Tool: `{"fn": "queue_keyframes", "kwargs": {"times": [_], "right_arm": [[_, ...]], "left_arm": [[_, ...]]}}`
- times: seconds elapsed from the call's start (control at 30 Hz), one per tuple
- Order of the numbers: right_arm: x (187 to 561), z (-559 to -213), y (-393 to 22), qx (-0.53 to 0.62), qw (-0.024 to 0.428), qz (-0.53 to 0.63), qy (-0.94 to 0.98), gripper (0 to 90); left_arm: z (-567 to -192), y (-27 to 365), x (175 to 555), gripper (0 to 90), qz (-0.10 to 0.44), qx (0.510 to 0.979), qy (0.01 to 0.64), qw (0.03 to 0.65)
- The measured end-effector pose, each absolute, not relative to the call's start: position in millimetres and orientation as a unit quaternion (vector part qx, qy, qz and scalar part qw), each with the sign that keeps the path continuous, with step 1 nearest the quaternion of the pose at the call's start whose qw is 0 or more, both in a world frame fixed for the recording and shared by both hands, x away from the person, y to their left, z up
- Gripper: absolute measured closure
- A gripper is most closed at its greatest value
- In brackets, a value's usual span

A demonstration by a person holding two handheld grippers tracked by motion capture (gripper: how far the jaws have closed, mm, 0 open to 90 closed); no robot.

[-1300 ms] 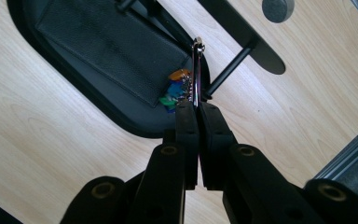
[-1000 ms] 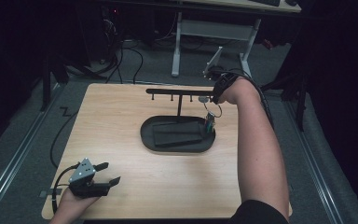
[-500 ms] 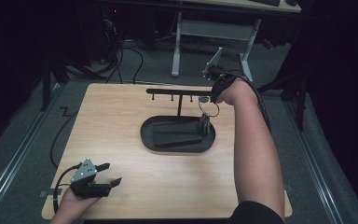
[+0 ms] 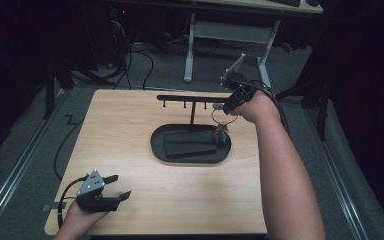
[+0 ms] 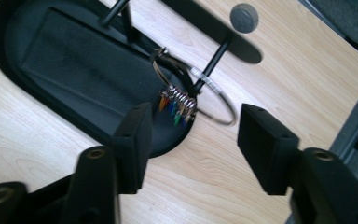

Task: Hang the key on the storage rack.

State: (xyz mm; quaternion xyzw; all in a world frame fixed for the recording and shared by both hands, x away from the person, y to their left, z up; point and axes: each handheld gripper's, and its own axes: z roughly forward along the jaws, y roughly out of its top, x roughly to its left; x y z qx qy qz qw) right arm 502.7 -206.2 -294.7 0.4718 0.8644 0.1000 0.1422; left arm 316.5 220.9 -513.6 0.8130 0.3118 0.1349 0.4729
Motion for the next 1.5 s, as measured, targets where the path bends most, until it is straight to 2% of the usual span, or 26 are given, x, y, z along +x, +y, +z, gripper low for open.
{"fn": "queue_keyframes", "kwargs": {"times": [0.2, 0.63, 1.0, 1.1, 1.5], "right_arm": [[479, -312, -215, 0.476, 0.149, 0.114, 0.859, 34.7], [439, -357, -235, 0.468, 0.172, 0.163, 0.851, 32.5], [409, -397, -242, 0.477, 0.198, 0.199, 0.833, 26.8], [399, -409, -241, 0.468, 0.226, 0.197, 0.831, 23.3], [355, -457, -253, 0.504, 0.256, 0.303, 0.767, 17.8]], "left_arm": [[-514, 218, 315, 24.6, 0.135, 0.816, 0.307, 0.47], [-514, 218, 317, 24.2, 0.133, 0.819, 0.307, 0.467], [-515, 218, 316, 24.1, 0.132, 0.82, 0.306, 0.466], [-515, 218, 316, 23.9, 0.132, 0.819, 0.306, 0.466], [-516, 216, 316, 23.8, 0.131, 0.822, 0.305, 0.463]]}}
